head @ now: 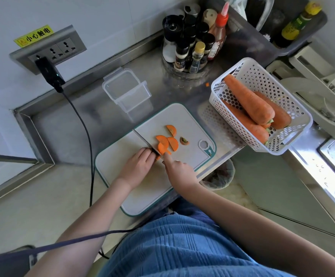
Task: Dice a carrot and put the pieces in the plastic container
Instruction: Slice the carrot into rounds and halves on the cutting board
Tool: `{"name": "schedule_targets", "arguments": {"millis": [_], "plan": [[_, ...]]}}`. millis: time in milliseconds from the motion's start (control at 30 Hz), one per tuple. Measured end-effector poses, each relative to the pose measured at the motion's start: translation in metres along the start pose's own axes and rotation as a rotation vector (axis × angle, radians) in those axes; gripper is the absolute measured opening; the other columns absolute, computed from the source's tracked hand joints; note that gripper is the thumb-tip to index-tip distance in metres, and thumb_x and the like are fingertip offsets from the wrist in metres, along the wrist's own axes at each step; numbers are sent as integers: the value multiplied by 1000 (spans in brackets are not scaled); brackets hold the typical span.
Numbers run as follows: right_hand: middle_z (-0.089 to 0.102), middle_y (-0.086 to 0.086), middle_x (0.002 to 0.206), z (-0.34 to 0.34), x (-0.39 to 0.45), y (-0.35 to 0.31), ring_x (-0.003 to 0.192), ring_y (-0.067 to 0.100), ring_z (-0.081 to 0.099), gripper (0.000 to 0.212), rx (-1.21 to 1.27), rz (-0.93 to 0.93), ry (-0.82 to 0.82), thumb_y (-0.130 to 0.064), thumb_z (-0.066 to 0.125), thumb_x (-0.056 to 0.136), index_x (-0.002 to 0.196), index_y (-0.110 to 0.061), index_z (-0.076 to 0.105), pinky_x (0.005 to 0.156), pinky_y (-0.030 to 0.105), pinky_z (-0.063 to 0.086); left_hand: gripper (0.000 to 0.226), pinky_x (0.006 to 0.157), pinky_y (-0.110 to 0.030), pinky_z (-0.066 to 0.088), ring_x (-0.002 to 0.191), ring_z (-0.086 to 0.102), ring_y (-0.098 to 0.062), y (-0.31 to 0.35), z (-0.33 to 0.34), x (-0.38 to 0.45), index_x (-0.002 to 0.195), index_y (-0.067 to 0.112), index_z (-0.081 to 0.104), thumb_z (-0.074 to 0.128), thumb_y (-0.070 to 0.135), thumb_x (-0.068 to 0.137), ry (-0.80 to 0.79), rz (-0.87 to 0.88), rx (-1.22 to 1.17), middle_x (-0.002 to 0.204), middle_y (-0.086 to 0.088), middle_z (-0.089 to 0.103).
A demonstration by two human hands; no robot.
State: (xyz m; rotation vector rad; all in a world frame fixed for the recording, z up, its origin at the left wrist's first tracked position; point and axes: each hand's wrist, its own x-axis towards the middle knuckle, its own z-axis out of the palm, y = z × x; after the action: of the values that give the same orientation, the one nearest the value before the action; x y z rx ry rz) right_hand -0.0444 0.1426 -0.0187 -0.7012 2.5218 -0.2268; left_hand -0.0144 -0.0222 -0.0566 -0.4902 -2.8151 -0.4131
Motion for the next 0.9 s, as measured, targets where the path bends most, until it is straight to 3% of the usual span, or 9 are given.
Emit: {"name": "schedule_targets", "arguments": {"millis": [233, 367, 467, 600, 667, 767, 900], "plan": [[36, 3, 62, -5, 7, -3, 61, 29, 46, 34, 63, 18, -51, 2, 37, 93, 124, -12, 29, 56, 36, 36, 20, 74, -34, 56, 93, 54, -24, -1, 1, -1, 99, 1, 60, 44, 2, 87, 69, 17, -37, 89, -13, 65], [47, 10, 76, -11, 14, -8, 65, 28, 44, 43, 56, 12, -93, 4, 36, 92, 131, -11, 27, 61, 37, 37, 21, 74, -34, 56, 97, 50, -24, -3, 4, 0, 102, 3, 51, 45, -2, 82, 88, 39, -37, 92, -14, 66], [55, 14, 84, -14, 15, -6, 70, 30, 51, 43, 71, 25, -107, 2, 35, 94, 134, -13, 27, 61, 37, 37, 21, 73, -34, 55, 97, 50, -23, 0, 3, 0, 99, 2, 55, 46, -3, 81, 97, 9, -32, 91, -14, 66], [58, 15, 86, -19, 16, 2, 81, 36, 60, 19, 155, 42, -76, -15, 35, 101, 121, -13, 36, 61, 35, 35, 26, 73, -34, 56, 98, 49, -22, 4, 0, -1, 93, -2, 68, 45, -2, 80, 64, -28, 9, 93, -14, 67], [60, 18, 88, -21, 13, 8, 81, 36, 59, 19, 190, 58, -60, -26, 33, 103, 116, -12, 40, 61, 35, 36, 25, 73, -35, 57, 99, 48, -23, 4, 0, -4, 93, -2, 68, 48, -3, 78, 57, -23, 13, 94, -15, 66], [57, 13, 79, -23, 2, 23, 78, 36, 59, 21, 293, 118, 10, -31, 37, 102, 110, -14, 45, 61, 34, 38, 23, 72, -35, 57, 100, 49, -23, 6, -1, -7, 94, 2, 65, 67, -3, 72, 37, -48, -7, 95, -12, 64], [59, 13, 81, -27, -8, 39, 80, 35, 60, 37, 276, 90, 7, -31, 39, 101, 138, -29, 40, 62, 33, 40, 26, 70, -34, 55, 96, 49, -21, 7, -4, -5, 90, 4, 65, 78, -1, 68, -28, -90, -15, 92, -11, 63]]}}
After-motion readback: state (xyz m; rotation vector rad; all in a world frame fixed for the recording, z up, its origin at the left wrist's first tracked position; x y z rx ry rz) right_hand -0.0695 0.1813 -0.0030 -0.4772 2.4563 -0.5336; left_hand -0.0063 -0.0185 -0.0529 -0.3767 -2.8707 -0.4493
